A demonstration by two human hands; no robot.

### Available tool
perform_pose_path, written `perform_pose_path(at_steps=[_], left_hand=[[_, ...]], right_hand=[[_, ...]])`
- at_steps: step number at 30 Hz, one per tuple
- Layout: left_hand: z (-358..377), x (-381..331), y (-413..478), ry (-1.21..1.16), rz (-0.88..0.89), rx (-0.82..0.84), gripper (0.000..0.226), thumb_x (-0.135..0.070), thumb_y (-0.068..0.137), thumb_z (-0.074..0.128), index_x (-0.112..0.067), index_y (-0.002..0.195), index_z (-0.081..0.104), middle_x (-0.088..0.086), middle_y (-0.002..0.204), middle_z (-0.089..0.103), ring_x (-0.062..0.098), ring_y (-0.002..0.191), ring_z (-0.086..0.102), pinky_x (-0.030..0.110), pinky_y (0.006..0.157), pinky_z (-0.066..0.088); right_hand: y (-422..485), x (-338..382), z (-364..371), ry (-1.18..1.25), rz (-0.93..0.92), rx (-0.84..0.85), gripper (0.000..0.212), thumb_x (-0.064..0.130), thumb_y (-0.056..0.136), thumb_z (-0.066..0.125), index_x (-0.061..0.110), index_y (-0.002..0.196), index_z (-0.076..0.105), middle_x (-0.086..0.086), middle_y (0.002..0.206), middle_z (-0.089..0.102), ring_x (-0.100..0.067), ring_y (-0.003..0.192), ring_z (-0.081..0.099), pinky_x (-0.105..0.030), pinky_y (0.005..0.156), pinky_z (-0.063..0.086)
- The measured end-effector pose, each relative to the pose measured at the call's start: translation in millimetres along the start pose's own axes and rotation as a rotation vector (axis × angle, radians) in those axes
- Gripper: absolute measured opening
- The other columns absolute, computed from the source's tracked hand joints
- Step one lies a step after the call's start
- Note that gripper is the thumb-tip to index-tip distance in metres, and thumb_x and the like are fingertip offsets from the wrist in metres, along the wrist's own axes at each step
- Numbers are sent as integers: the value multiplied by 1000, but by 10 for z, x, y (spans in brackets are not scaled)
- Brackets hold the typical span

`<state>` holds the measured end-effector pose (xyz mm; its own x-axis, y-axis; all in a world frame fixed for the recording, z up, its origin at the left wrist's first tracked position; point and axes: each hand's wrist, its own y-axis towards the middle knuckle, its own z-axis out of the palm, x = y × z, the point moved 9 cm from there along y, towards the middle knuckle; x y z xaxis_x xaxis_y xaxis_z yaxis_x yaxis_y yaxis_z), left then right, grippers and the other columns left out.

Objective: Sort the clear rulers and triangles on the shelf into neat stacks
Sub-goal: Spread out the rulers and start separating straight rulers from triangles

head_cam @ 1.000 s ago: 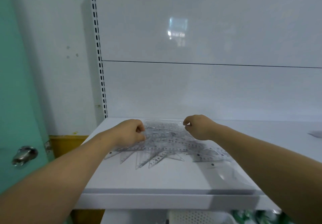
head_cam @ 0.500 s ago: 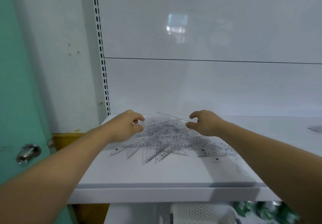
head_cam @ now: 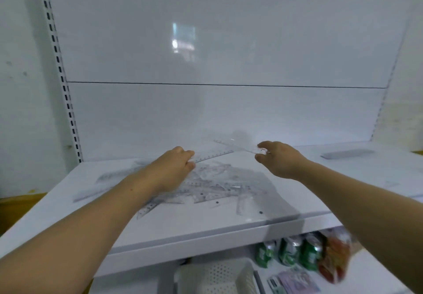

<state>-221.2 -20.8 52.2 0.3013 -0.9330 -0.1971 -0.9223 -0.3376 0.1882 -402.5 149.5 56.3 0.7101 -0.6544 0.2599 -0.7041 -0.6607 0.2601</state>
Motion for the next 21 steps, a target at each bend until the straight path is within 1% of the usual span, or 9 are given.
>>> perform_pose_path(at_steps=[3,7,9,12,16,18,21], left_hand=[[175,-687,295,35,75,17,38,-29,102,29,-12,134,40,8,123,42,24,111,47,34,96,38],[544,-1686,647,55,150,31,34,-27,101,32,-14,130,41,7,124,42,22,106,46,33,92,39],[733,-2146,821,48,176,34,37,-26,101,32,-17,136,39,7,128,41,22,110,44,32,93,38],[950,-2729,1047,57,205,27,43,-31,102,31,-26,145,30,6,136,38,25,121,42,33,101,36],[1177,-3237,1329,75,196,50,45,-40,101,28,-40,145,24,4,135,38,25,119,43,39,99,38],[1242,-3418,1487,52,208,62,44,-40,101,28,-41,145,25,3,132,39,24,115,44,39,100,38],[1310,-3633,1696,21,241,68,44,-39,101,29,-37,145,29,2,128,41,22,113,46,33,97,38]], right_hand=[[-223,-702,-321,-7,74,-42,49,44,95,40,21,139,42,-5,133,51,-25,118,50,-41,101,40],[-624,-1759,-746,-8,152,-81,45,40,96,42,25,137,43,-4,134,53,-25,115,52,-39,97,43],[-821,-2279,-917,-3,188,-89,44,40,96,43,24,136,45,-5,134,53,-25,113,53,-38,95,44],[-1065,-2930,-1097,26,233,-103,45,38,95,47,21,137,46,-5,136,52,-24,117,52,-37,97,43],[-1179,-3541,-1240,52,263,-110,44,34,94,49,21,136,47,-4,136,53,-22,118,53,-36,98,44],[-1120,-3770,-1277,49,265,-117,44,33,94,49,21,136,47,-4,136,53,-22,119,53,-35,98,44],[-931,-4040,-1257,60,262,-120,44,31,95,48,20,137,46,-4,136,53,-23,120,52,-34,98,43]])
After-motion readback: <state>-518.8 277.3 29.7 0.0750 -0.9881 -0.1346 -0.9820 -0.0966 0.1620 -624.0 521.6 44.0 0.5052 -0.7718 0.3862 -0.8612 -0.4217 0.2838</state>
